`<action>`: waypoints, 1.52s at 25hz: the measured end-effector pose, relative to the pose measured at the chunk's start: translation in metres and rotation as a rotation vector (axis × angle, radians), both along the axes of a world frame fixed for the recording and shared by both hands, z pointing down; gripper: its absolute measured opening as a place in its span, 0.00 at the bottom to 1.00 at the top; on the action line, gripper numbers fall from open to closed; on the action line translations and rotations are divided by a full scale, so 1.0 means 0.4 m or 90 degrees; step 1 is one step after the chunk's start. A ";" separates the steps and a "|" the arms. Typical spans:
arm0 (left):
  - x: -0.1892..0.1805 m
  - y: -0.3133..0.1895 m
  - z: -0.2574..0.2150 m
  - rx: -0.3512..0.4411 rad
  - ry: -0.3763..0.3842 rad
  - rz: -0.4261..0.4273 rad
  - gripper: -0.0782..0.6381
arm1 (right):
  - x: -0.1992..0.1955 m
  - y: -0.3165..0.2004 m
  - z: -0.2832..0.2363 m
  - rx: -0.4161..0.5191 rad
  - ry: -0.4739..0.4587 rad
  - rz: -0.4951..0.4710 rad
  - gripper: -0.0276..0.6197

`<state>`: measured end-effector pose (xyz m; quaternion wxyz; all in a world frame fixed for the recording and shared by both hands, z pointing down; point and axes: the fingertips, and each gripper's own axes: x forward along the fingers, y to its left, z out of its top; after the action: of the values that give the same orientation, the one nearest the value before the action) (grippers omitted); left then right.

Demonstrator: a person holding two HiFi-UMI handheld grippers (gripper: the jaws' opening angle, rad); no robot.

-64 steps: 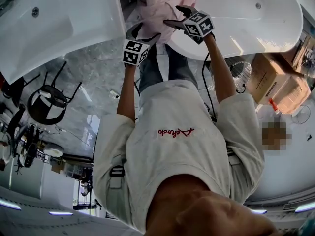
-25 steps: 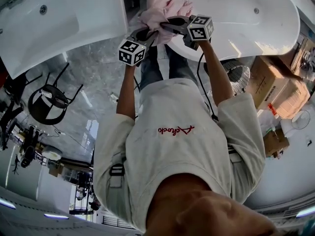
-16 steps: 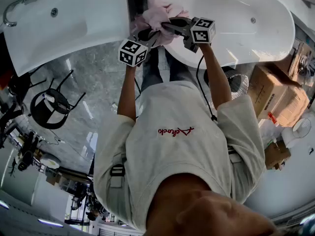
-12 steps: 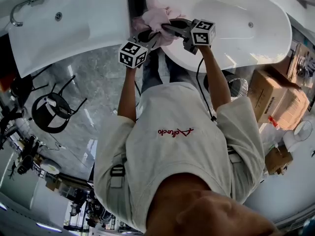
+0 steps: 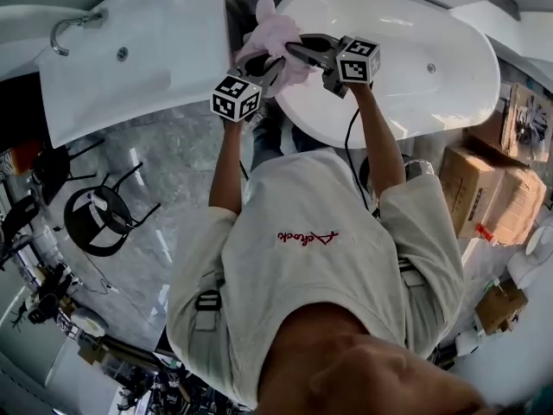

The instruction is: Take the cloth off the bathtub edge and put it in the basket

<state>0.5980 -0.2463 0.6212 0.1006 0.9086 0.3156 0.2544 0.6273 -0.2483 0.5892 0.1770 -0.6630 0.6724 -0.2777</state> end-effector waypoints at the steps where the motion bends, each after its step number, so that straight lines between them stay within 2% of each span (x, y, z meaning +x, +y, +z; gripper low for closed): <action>1: 0.005 0.004 -0.017 0.003 0.008 0.001 0.22 | 0.004 0.004 -0.018 0.003 0.008 0.003 0.11; 10: 0.095 0.046 -0.200 0.016 0.100 0.008 0.22 | 0.083 0.052 -0.213 0.048 0.098 0.025 0.11; 17: 0.159 0.100 -0.314 0.038 0.153 0.020 0.22 | 0.136 0.108 -0.333 0.050 0.174 0.055 0.11; 29: 0.156 0.132 -0.336 0.033 0.161 0.068 0.22 | 0.132 0.143 -0.355 0.032 0.195 0.110 0.11; 34: 0.155 0.129 -0.353 0.022 0.175 0.103 0.22 | 0.127 0.143 -0.372 0.021 0.204 0.169 0.11; 38: 0.142 0.170 -0.370 0.011 0.187 0.155 0.22 | 0.113 0.188 -0.388 0.010 0.213 0.232 0.11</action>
<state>0.6548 -0.1784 0.4730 0.0144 0.8920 0.4321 0.1322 0.6727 -0.1732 0.4339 0.1152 -0.8088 0.5636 -0.1223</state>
